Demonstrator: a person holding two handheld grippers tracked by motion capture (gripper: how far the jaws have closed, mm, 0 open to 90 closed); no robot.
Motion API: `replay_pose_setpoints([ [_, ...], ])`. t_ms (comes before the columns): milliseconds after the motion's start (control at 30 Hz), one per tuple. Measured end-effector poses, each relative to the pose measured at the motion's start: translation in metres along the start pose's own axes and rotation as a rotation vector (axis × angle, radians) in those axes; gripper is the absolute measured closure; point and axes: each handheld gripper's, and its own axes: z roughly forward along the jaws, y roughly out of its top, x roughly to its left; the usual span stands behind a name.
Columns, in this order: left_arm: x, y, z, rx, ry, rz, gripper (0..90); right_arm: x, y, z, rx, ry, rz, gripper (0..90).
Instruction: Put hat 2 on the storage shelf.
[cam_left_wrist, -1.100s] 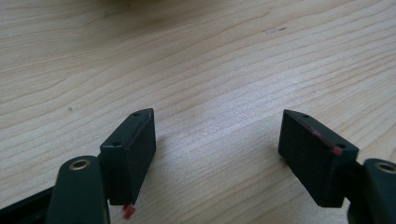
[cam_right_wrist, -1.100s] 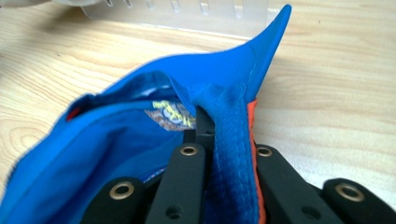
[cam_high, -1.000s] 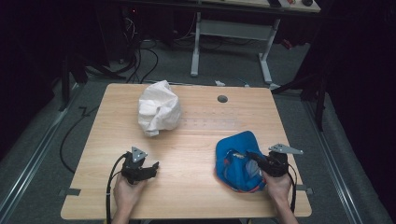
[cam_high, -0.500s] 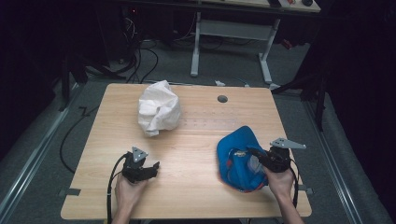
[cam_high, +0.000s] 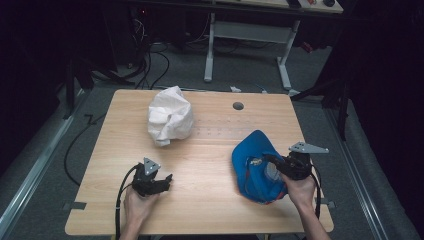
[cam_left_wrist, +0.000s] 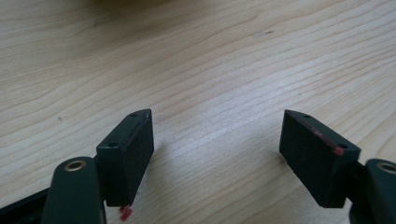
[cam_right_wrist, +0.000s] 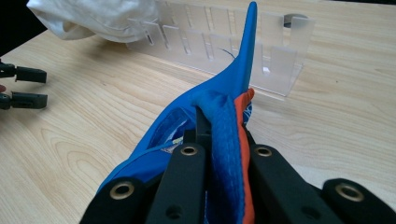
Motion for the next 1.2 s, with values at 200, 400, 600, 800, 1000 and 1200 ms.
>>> replay_pose_setpoints([
  [200, -0.014, 0.002, -0.002, -0.012, -0.042, 0.036, 26.6, 0.003, 0.009, 0.000, -0.004, 0.033, -0.004, 88.5],
  [400, -0.031, 0.002, -0.002, -0.012, -0.089, 0.074, 26.1, 0.009, 0.019, 0.002, -0.008, 0.059, -0.016, 88.5],
  [600, -0.047, 0.003, 0.000, -0.008, -0.130, 0.096, 25.8, 0.015, 0.030, 0.004, -0.008, 0.087, -0.034, 88.5],
  [800, -0.062, 0.005, 0.004, -0.006, -0.172, 0.089, 25.6, 0.024, 0.041, 0.008, -0.001, 0.110, -0.050, 88.5],
  [1000, -0.076, 0.004, 0.010, 0.006, -0.203, 0.110, 23.8, 0.033, 0.051, 0.012, 0.007, 0.131, -0.066, 88.5],
  [1200, -0.086, 0.002, 0.015, 0.017, -0.225, 0.118, 22.8, 0.041, 0.061, 0.017, 0.008, 0.159, -0.076, 88.4],
])
